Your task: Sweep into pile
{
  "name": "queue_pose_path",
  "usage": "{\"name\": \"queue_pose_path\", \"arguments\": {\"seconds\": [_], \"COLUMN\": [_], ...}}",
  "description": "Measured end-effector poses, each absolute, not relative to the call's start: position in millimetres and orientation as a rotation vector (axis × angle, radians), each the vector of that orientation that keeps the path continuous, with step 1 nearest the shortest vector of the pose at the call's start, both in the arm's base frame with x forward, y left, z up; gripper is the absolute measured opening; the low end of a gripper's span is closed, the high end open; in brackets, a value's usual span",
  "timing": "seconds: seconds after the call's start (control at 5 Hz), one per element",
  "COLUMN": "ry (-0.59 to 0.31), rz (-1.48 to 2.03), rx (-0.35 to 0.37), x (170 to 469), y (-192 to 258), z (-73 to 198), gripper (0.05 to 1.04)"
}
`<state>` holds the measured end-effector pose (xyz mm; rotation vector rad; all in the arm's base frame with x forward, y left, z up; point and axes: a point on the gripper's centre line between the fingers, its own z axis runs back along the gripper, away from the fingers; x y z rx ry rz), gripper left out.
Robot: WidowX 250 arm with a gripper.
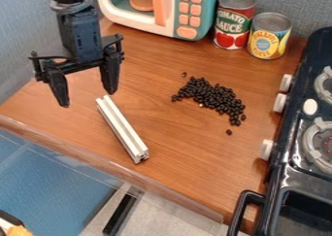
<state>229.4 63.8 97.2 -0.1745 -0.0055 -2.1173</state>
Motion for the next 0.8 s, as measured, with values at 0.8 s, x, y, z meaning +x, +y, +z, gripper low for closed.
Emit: {"name": "queue_pose_path", "arguments": {"seconds": [0.8], "ry": [-0.038], "rz": [-2.35], "rx": [-0.006], "x": [262.0], "y": [53.5], "z": [90.1], "gripper": [1.0]}}
